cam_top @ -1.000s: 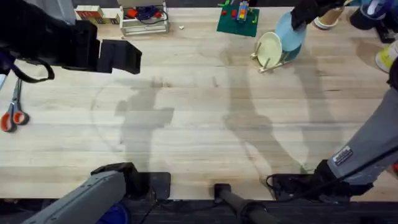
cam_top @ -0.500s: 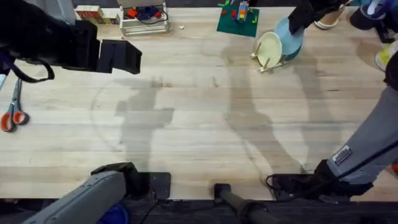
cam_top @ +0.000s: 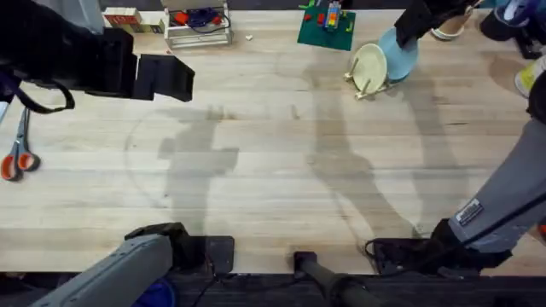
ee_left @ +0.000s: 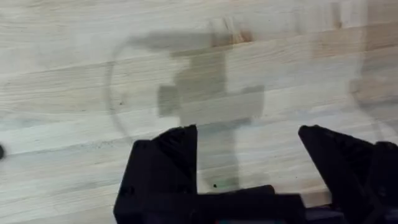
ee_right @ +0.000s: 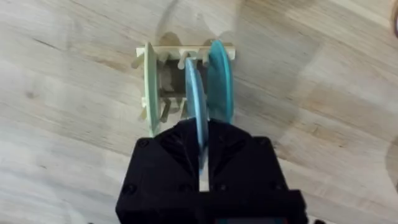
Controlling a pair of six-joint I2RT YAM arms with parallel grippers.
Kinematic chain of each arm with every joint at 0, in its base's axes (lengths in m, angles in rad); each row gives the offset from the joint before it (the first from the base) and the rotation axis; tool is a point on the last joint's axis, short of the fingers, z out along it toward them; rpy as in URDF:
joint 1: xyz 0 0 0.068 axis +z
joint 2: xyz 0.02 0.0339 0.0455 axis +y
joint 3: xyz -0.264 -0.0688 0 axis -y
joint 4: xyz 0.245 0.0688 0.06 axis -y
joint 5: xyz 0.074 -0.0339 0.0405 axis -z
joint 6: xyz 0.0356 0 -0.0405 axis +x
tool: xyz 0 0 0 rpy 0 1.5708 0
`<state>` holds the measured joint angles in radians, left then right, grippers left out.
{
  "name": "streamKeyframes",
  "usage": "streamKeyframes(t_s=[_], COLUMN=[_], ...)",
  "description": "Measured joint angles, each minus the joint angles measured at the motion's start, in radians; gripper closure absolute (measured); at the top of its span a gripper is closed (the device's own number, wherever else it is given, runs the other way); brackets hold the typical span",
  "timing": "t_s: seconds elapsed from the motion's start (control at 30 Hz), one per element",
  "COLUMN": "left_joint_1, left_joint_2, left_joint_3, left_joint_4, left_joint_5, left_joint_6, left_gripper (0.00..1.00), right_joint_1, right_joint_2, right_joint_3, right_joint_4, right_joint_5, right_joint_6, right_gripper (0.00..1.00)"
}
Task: Pick up the plates from the table one by one and place each into a slot on the dish rack.
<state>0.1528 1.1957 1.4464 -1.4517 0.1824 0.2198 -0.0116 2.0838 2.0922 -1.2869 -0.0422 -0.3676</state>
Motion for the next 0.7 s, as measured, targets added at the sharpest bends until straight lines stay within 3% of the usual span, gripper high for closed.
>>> streamKeyframes(t_s=[0.7], left_joint_1=[0.000], left_joint_2=[0.000], left_joint_3=[0.000], left_joint_4=[0.000], left_joint_5=[0.000], left_joint_6=[0.000], left_gripper=[0.006], right_joint_1=[0.000], right_joint_2=[0.000], right_joint_3=[0.000], right_joint_4=[0.000], right_joint_5=[0.000], right_joint_6=[0.000], right_gripper=[0.861])
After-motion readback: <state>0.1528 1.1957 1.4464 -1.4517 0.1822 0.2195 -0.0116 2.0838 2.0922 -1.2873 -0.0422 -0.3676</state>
